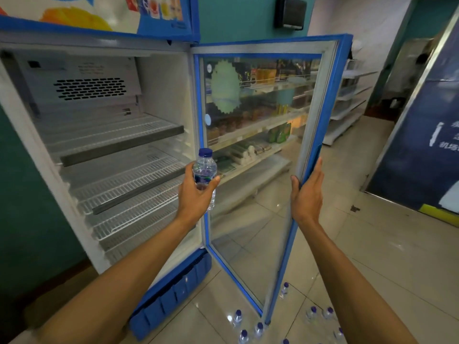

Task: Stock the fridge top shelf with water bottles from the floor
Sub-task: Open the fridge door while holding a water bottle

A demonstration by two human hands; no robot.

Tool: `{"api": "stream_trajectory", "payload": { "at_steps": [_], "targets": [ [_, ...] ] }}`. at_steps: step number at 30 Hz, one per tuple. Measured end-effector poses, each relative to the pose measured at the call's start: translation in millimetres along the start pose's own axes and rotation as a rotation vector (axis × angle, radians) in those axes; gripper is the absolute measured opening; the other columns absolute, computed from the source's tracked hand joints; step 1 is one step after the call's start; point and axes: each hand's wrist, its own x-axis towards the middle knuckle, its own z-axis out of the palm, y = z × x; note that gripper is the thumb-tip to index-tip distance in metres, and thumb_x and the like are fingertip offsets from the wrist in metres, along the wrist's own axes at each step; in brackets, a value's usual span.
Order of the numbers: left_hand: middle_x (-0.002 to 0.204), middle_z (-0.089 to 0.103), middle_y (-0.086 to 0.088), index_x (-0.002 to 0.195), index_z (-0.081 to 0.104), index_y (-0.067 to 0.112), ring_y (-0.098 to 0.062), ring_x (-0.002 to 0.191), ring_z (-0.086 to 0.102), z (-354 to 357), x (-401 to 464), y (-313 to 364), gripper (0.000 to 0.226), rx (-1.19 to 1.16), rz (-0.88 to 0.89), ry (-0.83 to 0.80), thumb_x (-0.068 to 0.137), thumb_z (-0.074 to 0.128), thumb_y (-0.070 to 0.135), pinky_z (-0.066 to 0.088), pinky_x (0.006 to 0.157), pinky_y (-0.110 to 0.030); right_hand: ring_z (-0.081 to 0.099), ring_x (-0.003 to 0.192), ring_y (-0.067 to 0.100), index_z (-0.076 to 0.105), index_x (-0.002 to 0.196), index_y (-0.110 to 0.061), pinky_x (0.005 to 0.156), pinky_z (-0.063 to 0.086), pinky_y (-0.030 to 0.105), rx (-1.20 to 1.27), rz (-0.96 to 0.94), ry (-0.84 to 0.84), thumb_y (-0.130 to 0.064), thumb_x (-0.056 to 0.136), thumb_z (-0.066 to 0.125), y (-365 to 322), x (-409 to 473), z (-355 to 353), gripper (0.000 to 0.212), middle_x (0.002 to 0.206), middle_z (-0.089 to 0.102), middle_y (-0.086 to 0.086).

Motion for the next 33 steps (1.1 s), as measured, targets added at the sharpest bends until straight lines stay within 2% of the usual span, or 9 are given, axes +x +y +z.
{"api": "stream_trajectory", "payload": {
  "at_steps": [4, 6, 10, 13, 17, 19, 29, 33],
  "targets": [
    [0.111, 0.064, 0.007, 0.128, 0.046, 0.022, -0.002, 0.095, 0.065, 46, 16, 0, 0.053, 0.014, -0.004, 0.052, 0.083, 0.074, 0.03, 0.057, 0.087, -0.032, 0.06, 0.097, 0.024, -0.003, 0.158, -0.03, 0.076, 0.055, 0.04, 0.027, 0.008, -0.025, -0.037, 0.102, 0.049, 35, 39, 0, 0.076, 0.14, 0.039, 0.005],
    [0.111, 0.064, 0.009, 0.129, 0.045, 0.022, 0.001, 0.094, 0.065, 66, 23, -1, 0.055, 0.014, -0.015, 0.087, 0.083, 0.074, 0.029, 0.056, 0.088, -0.032, 0.06, 0.096, 0.025, -0.004, 0.157, -0.031, 0.078, 0.056, 0.044, 0.043, 0.001, -0.056, -0.037, 0.102, 0.049, 53, 59, 2, 0.076, 0.14, 0.038, 0.004],
    [0.112, 0.065, 0.007, 0.129, 0.044, 0.023, -0.003, 0.097, 0.066, 93, 32, -7, 0.056, 0.031, -0.012, 0.141, 0.083, 0.074, 0.034, 0.055, 0.091, -0.036, 0.061, 0.093, 0.03, -0.005, 0.157, -0.031, 0.075, 0.056, 0.047, 0.089, 0.022, -0.102, -0.034, 0.103, 0.047, 83, 98, 8, 0.076, 0.143, 0.033, 0.003],
    [0.114, 0.065, 0.008, 0.132, 0.042, 0.023, -0.002, 0.099, 0.065, 104, 35, -11, 0.058, 0.046, -0.022, 0.165, 0.084, 0.073, 0.032, 0.054, 0.091, -0.032, 0.059, 0.104, 0.035, -0.003, 0.158, -0.024, 0.082, 0.054, 0.05, 0.104, 0.082, -0.128, -0.028, 0.104, 0.047, 99, 128, 17, 0.074, 0.155, 0.024, 0.006],
    [0.113, 0.065, 0.009, 0.132, 0.042, 0.021, 0.001, 0.099, 0.063, 110, 41, -18, 0.059, 0.106, -0.023, 0.194, 0.084, 0.072, 0.036, 0.052, 0.09, -0.025, 0.05, 0.123, 0.037, -0.001, 0.159, -0.018, 0.097, 0.044, 0.042, 0.092, 0.16, -0.157, -0.019, 0.103, 0.048, 113, 164, 25, 0.074, 0.159, 0.018, 0.009],
    [0.113, 0.065, 0.007, 0.132, 0.042, 0.021, 0.002, 0.098, 0.063, 111, 44, -21, 0.06, 0.138, -0.031, 0.214, 0.084, 0.072, 0.038, 0.051, 0.088, -0.023, 0.046, 0.128, 0.038, 0.0, 0.159, -0.016, 0.1, 0.042, 0.043, 0.081, 0.184, -0.176, -0.017, 0.103, 0.047, 118, 179, 27, 0.073, 0.161, 0.017, 0.009],
    [0.12, 0.063, 0.004, 0.136, 0.04, 0.021, -0.006, 0.104, 0.062, 111, 54, -29, 0.062, 0.19, -0.061, 0.266, 0.085, 0.071, 0.039, 0.049, 0.09, -0.025, 0.048, 0.122, 0.04, 0.002, 0.158, -0.016, 0.097, 0.043, 0.046, 0.073, 0.231, -0.23, -0.01, 0.102, 0.049, 134, 223, 35, 0.073, 0.161, 0.018, 0.01],
    [0.119, 0.063, 0.004, 0.136, 0.039, 0.021, -0.004, 0.103, 0.063, 108, 54, -27, 0.063, 0.186, -0.054, 0.272, 0.085, 0.071, 0.036, 0.049, 0.085, -0.015, 0.05, 0.119, 0.04, 0.002, 0.158, -0.02, 0.096, 0.044, 0.046, 0.111, 0.236, -0.213, -0.009, 0.102, 0.048, 136, 221, 36, 0.074, 0.161, 0.018, 0.007]
  ]
}}
